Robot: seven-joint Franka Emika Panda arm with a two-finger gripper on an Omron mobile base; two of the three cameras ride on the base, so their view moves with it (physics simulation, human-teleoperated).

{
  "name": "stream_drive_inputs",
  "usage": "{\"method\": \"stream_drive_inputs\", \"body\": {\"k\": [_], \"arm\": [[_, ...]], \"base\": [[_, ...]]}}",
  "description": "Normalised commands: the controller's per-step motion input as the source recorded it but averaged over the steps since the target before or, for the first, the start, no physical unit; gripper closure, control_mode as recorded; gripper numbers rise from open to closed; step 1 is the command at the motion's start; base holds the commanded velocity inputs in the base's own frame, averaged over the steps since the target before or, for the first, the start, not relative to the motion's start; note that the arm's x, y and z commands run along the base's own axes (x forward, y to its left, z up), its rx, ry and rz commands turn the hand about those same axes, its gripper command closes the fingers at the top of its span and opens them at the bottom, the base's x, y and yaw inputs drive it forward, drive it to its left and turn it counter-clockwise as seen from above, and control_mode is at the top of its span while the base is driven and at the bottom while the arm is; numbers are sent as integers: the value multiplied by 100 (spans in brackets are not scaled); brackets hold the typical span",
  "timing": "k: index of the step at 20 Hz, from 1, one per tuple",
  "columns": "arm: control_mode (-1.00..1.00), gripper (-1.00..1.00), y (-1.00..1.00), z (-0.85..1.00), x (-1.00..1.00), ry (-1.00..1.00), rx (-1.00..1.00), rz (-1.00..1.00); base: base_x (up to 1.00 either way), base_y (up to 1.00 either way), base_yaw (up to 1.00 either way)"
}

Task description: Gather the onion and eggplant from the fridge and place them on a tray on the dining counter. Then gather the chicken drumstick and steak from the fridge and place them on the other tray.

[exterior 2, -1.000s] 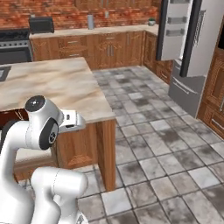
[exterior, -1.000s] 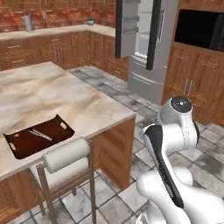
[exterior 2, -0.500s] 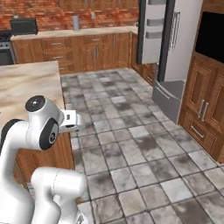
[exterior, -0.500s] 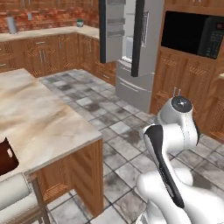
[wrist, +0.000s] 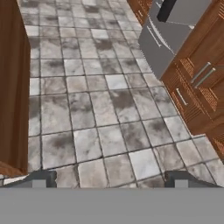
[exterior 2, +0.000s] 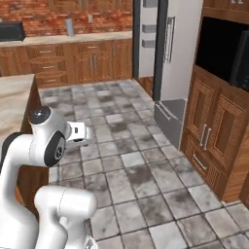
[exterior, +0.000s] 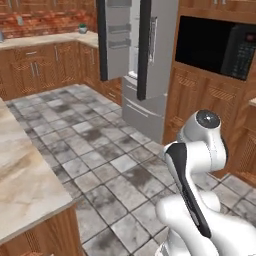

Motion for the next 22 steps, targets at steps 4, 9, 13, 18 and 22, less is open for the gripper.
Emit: {"method": "stream_drive_inputs", "body": {"k": [4,9,13,18,22], "arm": [[100,-100,0,0,0,0,0,0],[100,-100,0,0,0,0,0,0],[100,-100,0,0,0,0,0,0],[100,-100,0,0,0,0,0,0],[100,-100,0,0,0,0,0,0]], "base": [[100,-8,0],[100,1,-4],[100,-18,0],[100,7,-1],[100,18,-10]]}}
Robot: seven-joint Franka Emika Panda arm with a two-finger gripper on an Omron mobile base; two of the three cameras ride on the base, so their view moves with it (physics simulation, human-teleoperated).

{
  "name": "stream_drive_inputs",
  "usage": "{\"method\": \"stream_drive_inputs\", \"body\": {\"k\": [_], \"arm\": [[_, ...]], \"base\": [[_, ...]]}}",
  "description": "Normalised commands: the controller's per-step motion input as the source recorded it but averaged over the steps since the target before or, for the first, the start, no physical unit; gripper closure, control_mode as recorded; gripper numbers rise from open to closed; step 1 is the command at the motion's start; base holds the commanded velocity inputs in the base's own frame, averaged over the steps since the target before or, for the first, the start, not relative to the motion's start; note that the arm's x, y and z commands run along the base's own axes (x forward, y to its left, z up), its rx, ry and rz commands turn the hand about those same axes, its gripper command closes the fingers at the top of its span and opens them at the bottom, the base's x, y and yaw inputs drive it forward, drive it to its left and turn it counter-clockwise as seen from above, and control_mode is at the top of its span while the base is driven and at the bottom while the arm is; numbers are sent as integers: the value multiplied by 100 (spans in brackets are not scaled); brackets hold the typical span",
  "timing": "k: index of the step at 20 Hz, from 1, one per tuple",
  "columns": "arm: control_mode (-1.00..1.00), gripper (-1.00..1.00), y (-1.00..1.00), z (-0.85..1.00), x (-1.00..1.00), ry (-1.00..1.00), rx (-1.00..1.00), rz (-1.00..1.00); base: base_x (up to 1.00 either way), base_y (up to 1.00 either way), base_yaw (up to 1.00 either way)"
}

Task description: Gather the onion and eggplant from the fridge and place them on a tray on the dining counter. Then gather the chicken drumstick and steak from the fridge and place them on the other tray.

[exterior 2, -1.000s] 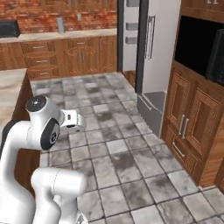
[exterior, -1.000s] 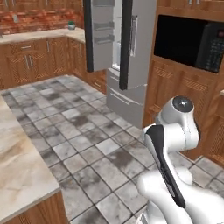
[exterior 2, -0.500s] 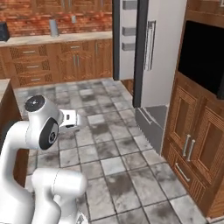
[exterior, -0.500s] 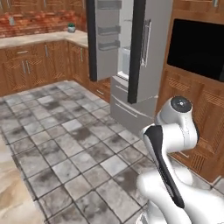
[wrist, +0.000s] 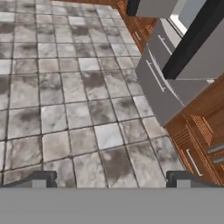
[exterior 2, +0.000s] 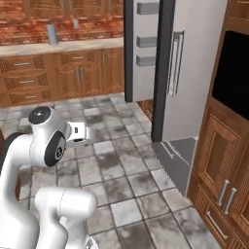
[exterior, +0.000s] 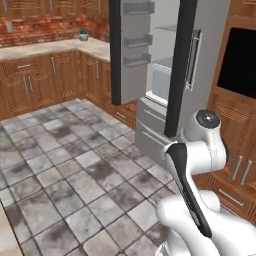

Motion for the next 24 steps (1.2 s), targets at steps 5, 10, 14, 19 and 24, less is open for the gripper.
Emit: {"method": "stream_drive_inputs", "body": {"k": [5,10,14,19,24], "arm": [[100,-100,0,0,0,0,0,0],[100,-100,0,0,0,0,0,0],[100,-100,0,0,0,0,0,0],[100,-100,0,0,0,0,0,0],[100,-100,0,0,0,0,0,0]], "base": [[80,23,-30],[78,39,-36],[80,43,-35],[80,36,-37],[66,17,-39]]}}
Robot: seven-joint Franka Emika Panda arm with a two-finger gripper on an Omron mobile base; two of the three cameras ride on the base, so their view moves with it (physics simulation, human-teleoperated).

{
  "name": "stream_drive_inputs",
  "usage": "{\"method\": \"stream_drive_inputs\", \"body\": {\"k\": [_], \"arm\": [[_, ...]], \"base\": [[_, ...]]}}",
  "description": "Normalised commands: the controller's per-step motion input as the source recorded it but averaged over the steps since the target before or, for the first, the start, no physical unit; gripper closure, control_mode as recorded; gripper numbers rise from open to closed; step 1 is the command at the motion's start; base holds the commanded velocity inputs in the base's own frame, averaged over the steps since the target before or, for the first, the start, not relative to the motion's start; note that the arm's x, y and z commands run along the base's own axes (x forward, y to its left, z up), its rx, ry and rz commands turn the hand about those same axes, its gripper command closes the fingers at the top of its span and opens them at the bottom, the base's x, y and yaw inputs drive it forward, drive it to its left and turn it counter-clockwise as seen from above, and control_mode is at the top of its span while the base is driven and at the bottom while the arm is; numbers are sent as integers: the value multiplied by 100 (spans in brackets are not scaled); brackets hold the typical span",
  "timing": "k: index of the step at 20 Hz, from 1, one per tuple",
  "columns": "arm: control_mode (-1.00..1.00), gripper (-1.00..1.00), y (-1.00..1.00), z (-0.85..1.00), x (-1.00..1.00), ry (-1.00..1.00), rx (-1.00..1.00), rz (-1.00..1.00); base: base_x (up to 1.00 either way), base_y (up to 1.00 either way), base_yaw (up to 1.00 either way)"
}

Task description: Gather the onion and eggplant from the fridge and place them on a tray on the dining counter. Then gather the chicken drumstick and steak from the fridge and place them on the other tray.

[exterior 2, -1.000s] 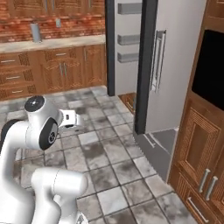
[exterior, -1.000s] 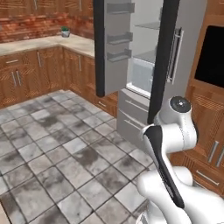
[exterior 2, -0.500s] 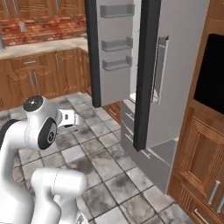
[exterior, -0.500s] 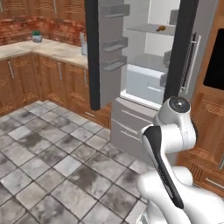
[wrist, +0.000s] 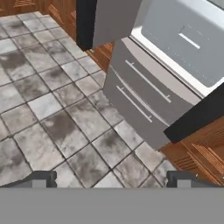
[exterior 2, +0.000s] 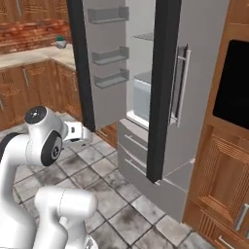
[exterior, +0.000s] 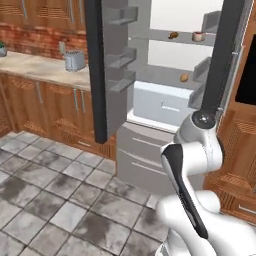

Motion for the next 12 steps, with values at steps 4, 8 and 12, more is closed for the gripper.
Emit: {"method": "stream_drive_inputs", "body": {"k": [4,8,12], "arm": [[100,-100,0,0,0,0,0,0],[100,-100,0,0,0,0,0,0],[100,-100,0,0,0,0,0,0]], "base": [[58,1,-43],[72,42,-45],[73,61,-41]]}}
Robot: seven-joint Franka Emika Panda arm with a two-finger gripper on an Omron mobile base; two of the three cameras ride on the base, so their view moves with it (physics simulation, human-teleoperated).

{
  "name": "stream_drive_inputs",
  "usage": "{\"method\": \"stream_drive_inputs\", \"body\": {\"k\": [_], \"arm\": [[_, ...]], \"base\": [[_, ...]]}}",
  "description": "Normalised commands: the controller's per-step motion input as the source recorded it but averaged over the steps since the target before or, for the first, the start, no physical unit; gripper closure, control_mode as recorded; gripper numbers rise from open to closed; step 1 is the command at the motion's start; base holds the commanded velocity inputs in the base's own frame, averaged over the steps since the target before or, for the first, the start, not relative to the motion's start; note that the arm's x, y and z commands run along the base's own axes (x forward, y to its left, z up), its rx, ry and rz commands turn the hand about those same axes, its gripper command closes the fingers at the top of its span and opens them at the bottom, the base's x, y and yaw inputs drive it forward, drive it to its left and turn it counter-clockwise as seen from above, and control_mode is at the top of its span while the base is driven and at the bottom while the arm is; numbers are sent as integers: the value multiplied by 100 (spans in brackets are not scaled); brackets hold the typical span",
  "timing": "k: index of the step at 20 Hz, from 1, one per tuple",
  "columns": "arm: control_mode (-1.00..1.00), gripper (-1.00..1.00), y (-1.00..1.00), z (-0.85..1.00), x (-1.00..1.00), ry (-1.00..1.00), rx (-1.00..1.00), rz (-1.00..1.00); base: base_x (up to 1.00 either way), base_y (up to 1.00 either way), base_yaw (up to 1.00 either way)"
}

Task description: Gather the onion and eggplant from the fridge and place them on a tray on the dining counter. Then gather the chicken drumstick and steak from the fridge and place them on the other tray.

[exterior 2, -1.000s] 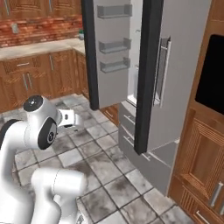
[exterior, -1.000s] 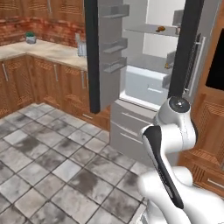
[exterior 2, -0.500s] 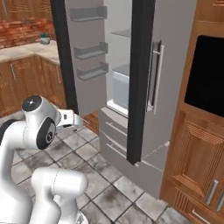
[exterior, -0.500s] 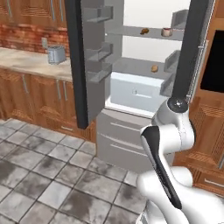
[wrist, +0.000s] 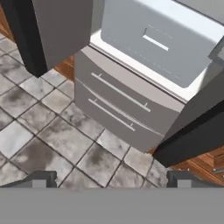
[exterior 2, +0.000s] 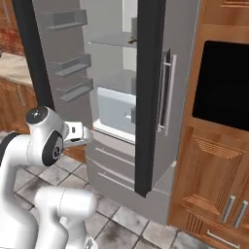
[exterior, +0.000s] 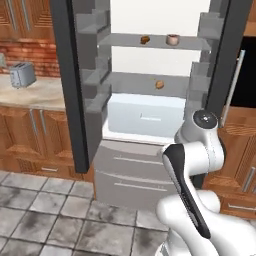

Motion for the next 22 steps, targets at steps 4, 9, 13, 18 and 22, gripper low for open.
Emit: {"method": "stream_drive_inputs", "body": {"k": [4,9,13,18,22], "arm": [[100,-100,0,0,0,0,0,0],[100,-100,0,0,0,0,0,0],[100,-100,0,0,0,0,0,0],[100,-100,0,0,0,0,0,0],[100,-100,0,0,0,0,0,0]], "base": [[64,38,-40],[62,21,-40],[76,62,-37],[59,39,-33],[52,18,-31]]}}
